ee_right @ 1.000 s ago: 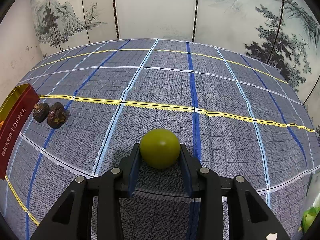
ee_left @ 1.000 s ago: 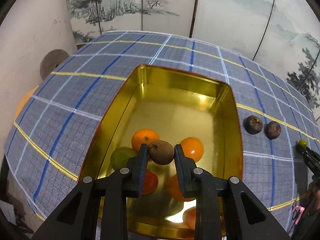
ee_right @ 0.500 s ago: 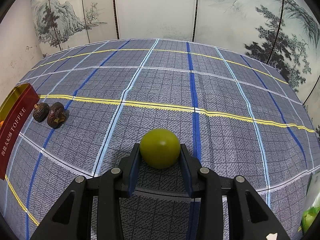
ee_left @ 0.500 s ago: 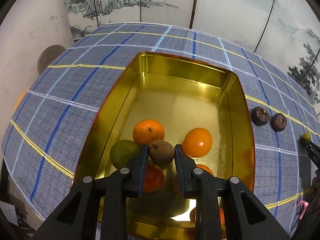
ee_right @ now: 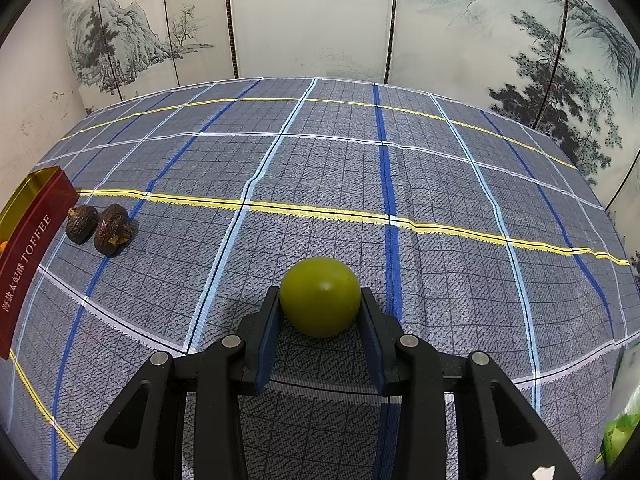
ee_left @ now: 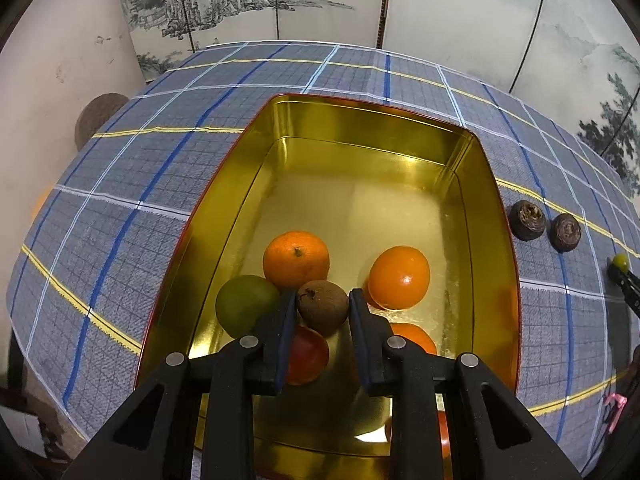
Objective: Organize fruits
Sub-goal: 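Lower the small tan fruit into the tray and open the left gripper, then carry the round green fruit into the tray and open the right gripper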
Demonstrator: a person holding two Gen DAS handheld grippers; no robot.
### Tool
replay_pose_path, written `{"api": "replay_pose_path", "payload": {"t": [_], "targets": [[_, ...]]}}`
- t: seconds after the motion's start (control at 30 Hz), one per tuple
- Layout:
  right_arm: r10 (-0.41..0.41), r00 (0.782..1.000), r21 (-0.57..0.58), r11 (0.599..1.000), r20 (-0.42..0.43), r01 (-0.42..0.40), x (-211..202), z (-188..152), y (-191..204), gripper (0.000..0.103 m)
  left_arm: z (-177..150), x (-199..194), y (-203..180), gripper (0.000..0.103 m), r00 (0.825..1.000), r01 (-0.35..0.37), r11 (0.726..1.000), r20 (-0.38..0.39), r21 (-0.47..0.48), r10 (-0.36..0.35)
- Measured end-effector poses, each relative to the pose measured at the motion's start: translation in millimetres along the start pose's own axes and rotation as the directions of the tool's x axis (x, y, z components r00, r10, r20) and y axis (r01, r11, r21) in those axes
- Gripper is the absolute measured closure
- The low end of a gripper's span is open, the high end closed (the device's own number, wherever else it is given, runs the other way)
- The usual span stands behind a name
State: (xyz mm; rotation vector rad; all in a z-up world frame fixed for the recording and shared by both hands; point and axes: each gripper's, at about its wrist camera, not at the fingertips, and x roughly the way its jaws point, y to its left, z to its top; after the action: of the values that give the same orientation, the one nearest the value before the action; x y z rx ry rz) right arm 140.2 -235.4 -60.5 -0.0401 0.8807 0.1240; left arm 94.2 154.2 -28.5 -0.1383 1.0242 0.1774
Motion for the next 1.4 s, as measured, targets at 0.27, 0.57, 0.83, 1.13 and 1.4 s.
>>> {"api": "replay_pose_path", "payload": {"t": [0.27,0.57,0.83,1.13,1.4], "targets": [[0.0,1.0,0.0,1.0,0.0,0.0,0.0,0.0,0.1,0.068,-0.7,0.6,-1.4,0.075,1.0,-0.014,1.0,0.0,0.019,0.014],[0.0,1.0,0.0,1.0,0.0,0.0,-0.3,0.2,-0.1,0.068,-1.6,-2.7,-1.6,0.072,1.0,-0.007,1.0,0.0,0.029,0.007],[-0.006,1.0,-0.002,1.0,0.0,0.006,-1.1,0.1,-3.1,0.069,-2.8,-9.6,-3.7,0.062,1.0,-0.01,0.999,0.02,0.041,0.009],[-0.026,1.0,0.012,1.0,0.007,0.025,-3.6,0.2,0.0,0.07,-4.0,-20.3,-7.9,0.053,0.998,-0.015,0.998,0.06,0.054,0.011],[0.01,0.999,0.007,1.0,0.05,-0.01,-25.4,8.5,14.8,0.07,-6.5,-27.4,-10.5,0.052,0.996,-0.024,0.998,0.083,0.051,0.019]]}}
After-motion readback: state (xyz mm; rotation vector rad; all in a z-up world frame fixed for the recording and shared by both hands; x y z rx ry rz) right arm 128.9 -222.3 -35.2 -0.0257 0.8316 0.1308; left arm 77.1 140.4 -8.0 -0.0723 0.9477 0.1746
